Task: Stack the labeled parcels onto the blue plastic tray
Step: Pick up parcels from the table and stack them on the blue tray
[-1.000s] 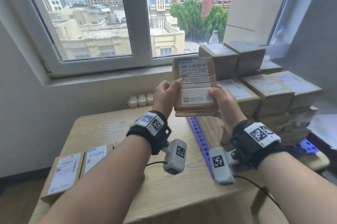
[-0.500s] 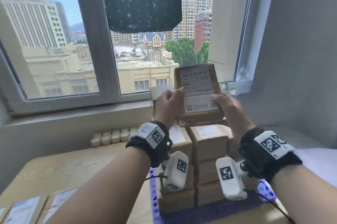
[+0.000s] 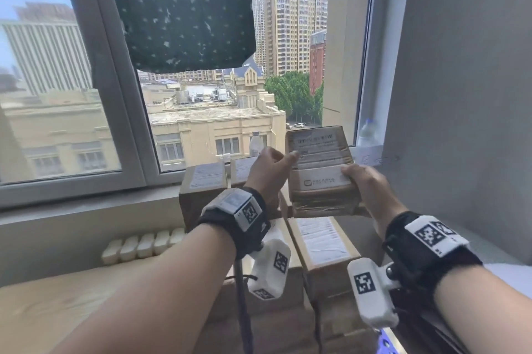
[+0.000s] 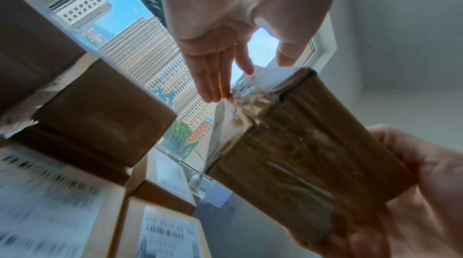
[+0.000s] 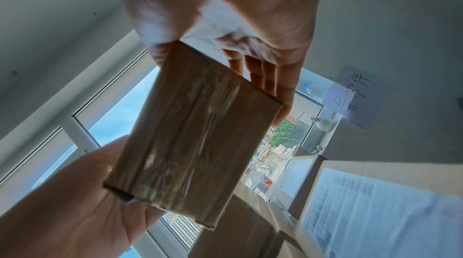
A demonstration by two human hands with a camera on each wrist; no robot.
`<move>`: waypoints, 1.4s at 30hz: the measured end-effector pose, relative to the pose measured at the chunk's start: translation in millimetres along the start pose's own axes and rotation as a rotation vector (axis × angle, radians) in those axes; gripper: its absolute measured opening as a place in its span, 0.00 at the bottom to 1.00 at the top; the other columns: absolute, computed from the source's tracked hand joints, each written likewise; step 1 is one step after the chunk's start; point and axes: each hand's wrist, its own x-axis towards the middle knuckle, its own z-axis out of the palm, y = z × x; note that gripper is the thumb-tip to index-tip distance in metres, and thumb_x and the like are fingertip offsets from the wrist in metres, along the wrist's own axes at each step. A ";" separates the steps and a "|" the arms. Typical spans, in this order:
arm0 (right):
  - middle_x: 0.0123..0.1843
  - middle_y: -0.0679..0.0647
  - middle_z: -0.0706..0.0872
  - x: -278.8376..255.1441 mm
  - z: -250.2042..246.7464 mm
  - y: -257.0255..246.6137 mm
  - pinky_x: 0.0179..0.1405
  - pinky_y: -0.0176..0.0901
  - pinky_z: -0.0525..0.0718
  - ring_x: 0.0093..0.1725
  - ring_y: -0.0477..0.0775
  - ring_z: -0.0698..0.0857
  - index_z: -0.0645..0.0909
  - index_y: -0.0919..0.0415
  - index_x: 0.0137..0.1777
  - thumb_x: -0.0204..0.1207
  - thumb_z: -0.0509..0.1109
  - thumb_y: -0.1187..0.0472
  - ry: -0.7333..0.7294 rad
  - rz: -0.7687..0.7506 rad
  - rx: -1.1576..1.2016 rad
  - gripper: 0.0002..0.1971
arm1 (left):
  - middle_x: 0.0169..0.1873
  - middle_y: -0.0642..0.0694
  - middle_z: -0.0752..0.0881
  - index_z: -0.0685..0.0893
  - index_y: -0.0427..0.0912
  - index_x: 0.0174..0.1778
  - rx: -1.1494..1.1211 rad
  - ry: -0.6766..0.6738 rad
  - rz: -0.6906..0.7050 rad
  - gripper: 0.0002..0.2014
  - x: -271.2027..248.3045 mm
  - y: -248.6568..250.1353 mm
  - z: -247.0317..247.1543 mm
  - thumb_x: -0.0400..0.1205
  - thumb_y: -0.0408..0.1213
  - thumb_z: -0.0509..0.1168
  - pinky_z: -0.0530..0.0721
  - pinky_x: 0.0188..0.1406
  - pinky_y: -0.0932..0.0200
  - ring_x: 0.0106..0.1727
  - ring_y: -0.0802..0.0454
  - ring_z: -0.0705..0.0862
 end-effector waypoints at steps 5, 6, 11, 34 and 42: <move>0.43 0.59 0.88 42.3 2.0 -1.9 0.40 0.54 0.89 0.38 0.56 0.87 0.82 0.60 0.55 0.80 0.64 0.48 0.023 0.072 -0.008 0.15 | 0.52 0.48 0.83 0.79 0.39 0.63 0.134 -0.007 0.013 0.19 42.7 -6.1 -3.2 0.86 0.51 0.62 0.74 0.40 0.62 0.51 0.52 0.81; 0.46 0.61 0.88 52.5 3.8 -1.7 0.44 0.56 0.89 0.40 0.57 0.87 0.81 0.60 0.57 0.79 0.64 0.47 0.018 0.086 -0.022 0.18 | 0.54 0.46 0.84 0.79 0.38 0.63 0.145 -0.004 0.005 0.19 50.9 -10.4 -4.3 0.86 0.50 0.62 0.75 0.44 0.60 0.53 0.52 0.81; 0.54 0.67 0.85 99.4 22.2 -0.5 0.36 0.54 0.91 0.38 0.57 0.86 0.74 0.65 0.66 0.80 0.64 0.49 -0.011 0.161 -0.060 0.22 | 0.66 0.43 0.83 0.78 0.38 0.71 0.180 -0.031 -0.031 0.23 82.4 -33.9 -4.5 0.86 0.50 0.61 0.79 0.66 0.51 0.63 0.48 0.82; 0.43 0.58 0.85 167.4 59.9 56.4 0.54 0.56 0.85 0.41 0.58 0.84 0.81 0.60 0.44 0.80 0.63 0.50 -0.073 0.401 -0.180 0.13 | 0.76 0.47 0.76 0.77 0.47 0.75 0.700 -0.316 -0.054 0.25 124.4 -73.4 9.6 0.81 0.47 0.65 0.72 0.75 0.50 0.75 0.48 0.73; 0.46 0.58 0.87 168.4 63.1 57.3 0.64 0.60 0.83 0.51 0.62 0.86 0.81 0.60 0.43 0.75 0.63 0.46 -0.044 0.393 -0.289 0.17 | 0.77 0.47 0.74 0.82 0.44 0.64 0.755 -0.326 -0.036 0.16 124.4 -77.7 10.5 0.82 0.45 0.63 0.65 0.77 0.48 0.78 0.49 0.69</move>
